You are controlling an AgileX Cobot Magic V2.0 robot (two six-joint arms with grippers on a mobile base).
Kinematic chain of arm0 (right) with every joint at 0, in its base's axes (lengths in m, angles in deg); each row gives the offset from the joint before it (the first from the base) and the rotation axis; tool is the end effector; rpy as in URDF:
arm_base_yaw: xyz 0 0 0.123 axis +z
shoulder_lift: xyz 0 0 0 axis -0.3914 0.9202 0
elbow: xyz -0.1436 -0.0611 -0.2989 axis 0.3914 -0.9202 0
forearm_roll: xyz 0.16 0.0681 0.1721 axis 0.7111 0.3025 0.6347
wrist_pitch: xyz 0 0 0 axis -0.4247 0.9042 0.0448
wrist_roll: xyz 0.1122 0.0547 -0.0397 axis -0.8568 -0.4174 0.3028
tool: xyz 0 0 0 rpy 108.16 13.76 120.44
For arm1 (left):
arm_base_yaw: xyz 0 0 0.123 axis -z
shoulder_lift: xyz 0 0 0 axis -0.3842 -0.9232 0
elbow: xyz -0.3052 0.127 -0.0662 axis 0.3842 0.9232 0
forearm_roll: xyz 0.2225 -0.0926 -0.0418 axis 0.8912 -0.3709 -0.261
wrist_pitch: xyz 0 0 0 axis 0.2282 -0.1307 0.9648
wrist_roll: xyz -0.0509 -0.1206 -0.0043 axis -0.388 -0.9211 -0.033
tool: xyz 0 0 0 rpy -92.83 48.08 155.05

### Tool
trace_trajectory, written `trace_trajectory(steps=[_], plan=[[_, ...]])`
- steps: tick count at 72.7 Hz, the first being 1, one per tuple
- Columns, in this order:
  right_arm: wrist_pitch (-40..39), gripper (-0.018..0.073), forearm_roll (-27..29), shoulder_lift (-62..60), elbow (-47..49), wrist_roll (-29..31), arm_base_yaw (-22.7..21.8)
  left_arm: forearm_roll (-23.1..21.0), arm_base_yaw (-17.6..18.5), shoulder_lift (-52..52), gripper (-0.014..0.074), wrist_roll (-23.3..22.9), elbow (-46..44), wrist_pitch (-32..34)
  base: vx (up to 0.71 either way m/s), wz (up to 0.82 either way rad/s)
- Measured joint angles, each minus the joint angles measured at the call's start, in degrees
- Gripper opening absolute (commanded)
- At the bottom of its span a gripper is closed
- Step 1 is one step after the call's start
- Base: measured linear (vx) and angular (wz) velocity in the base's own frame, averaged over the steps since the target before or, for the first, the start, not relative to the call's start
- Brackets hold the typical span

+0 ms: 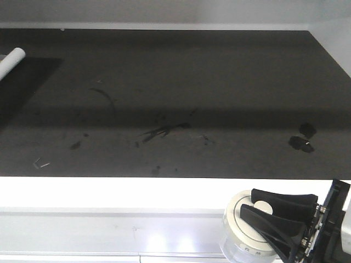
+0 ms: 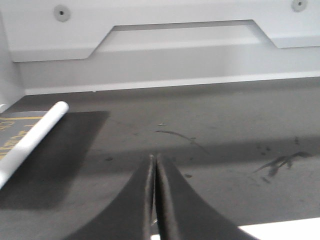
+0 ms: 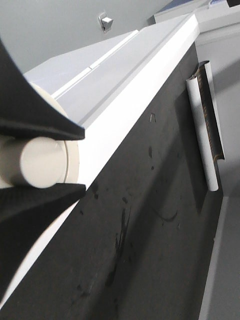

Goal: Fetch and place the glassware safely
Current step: 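Drive the base away from the bench holding the jar in the right gripper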

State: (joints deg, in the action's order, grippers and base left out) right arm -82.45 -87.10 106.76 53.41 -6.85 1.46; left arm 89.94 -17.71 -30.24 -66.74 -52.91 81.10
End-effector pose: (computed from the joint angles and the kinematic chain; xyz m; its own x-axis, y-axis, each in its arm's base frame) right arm 0.0833 0.0993 0.2992 -0.1286 -0.1178 -0.9847 -0.7647 0.6440 0.0228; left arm 0.0504 -0.0037 0.2840 -0.0215 -0.0277 -0.9994 0.0798 0.9964 -0.0293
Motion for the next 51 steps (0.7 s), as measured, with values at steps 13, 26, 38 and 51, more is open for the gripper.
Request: trace_trajectory(steps=[13, 26, 38, 51], plan=[[0.0, -0.0001, 0.0, 0.0, 0.0, 0.0, 0.0, 0.0, 0.0, 0.0, -0.0007, 0.0, 0.0, 0.0, -0.06, 0.25], [0.0, -0.0001, 0.0, 0.0, 0.0, 0.0, 0.0, 0.0, 0.0, 0.0, -0.0007, 0.0, 0.0, 0.0, -0.06, 0.47], [0.0, -0.0001, 0.0, 0.0, 0.0, 0.0, 0.0, 0.0, 0.0, 0.0, -0.0007, 0.0, 0.0, -0.06, -0.07, 0.73], [0.0, -0.0001, 0.0, 0.0, 0.0, 0.0, 0.0, 0.0, 0.0, 0.0, -0.0007, 0.0, 0.0, 0.0, -0.07, 0.76]])
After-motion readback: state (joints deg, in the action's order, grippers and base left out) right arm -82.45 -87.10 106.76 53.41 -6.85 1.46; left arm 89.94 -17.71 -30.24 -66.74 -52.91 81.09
